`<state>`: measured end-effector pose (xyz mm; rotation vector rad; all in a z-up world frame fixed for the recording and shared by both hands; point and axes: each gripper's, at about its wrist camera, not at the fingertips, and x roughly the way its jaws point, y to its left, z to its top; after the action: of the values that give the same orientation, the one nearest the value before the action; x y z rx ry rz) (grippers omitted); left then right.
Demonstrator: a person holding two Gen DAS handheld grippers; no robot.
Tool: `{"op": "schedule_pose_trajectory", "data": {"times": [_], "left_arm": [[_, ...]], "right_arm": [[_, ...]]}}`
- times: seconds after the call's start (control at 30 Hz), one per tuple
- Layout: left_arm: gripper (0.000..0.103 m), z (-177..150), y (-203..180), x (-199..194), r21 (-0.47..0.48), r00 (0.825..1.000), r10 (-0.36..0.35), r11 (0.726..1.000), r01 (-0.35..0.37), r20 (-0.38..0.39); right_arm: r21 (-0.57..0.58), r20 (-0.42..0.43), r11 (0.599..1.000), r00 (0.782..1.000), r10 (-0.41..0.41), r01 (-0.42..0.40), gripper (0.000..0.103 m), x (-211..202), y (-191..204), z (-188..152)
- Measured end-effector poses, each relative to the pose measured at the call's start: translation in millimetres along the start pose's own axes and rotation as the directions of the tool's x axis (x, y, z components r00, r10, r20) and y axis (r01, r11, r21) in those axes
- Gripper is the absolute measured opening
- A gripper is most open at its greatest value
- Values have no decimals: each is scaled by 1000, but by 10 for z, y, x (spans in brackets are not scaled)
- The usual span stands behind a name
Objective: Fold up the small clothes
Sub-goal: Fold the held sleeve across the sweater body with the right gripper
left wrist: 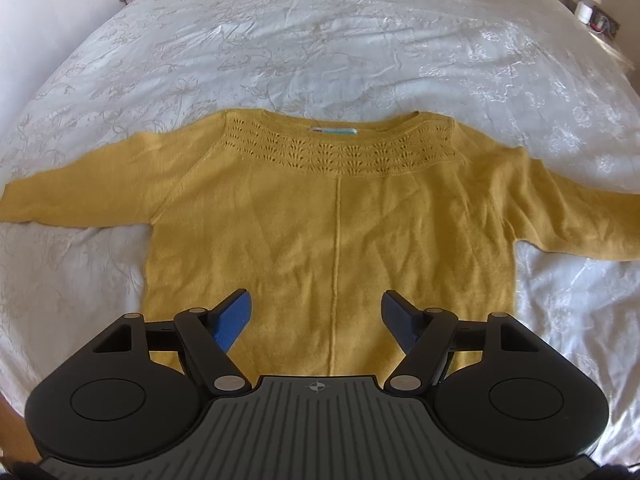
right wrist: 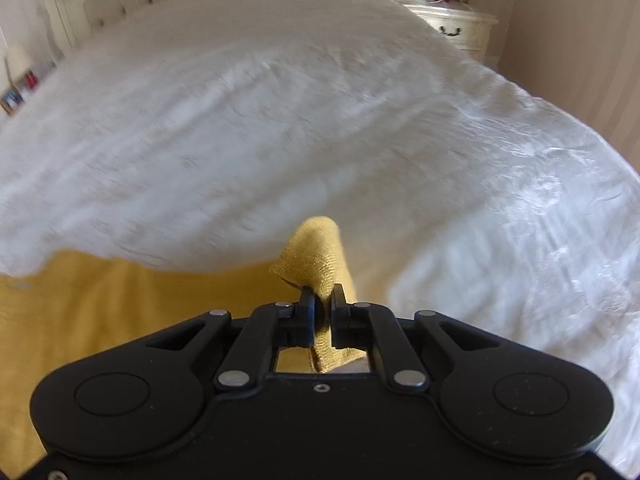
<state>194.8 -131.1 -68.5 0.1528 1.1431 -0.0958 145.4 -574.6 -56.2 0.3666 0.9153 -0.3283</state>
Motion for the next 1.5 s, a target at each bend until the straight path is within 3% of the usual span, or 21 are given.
{"op": "schedule_pose_trajectory", "data": {"times": [0.2, 0.43, 0.6, 0.77, 0.83, 1.0, 1.1, 1.27, 1.5], "left_arm": [[71, 75, 380, 64, 18, 1000, -9, 1000, 9, 24], [71, 109, 989, 191, 11, 1000, -10, 1000, 9, 17], [71, 98, 1434, 262, 6, 1000, 20, 1000, -20, 13], [71, 84, 1815, 321, -15, 999, 50, 999, -50, 2], [71, 87, 1922, 349, -21, 998, 58, 998, -58, -1], [71, 138, 2072, 425, -37, 999, 40, 999, -40, 2], [71, 215, 2041, 490, -39, 1000, 10, 999, -10, 10], [71, 375, 1771, 651, 0, 998, -50, 999, 50, 36], [71, 602, 1207, 1022, 83, 993, -114, 990, 112, 25]], "right_arm": [[43, 34, 978, 978, 204, -205, 12, -297, 887, 239], [30, 3, 896, 896, 444, -444, 12, -237, 2256, 217], [11, -76, 849, 846, 528, -529, 12, 3, 3129, -140], [-19, -172, 832, 821, 544, -555, 14, 306, 3807, -591], [-52, -205, 825, 815, 542, -562, 22, 409, 4000, -756], [-111, -230, 837, 833, 503, -536, 28, 430, 4123, -1049], [-150, -213, 857, 863, 459, -493, 51, 360, 3999, -1127], [-219, -181, 894, 916, 357, -392, 52, 327, 3659, -1157], [-198, -154, 934, 950, 270, -298, 56, 310, 3031, -1210]]}}
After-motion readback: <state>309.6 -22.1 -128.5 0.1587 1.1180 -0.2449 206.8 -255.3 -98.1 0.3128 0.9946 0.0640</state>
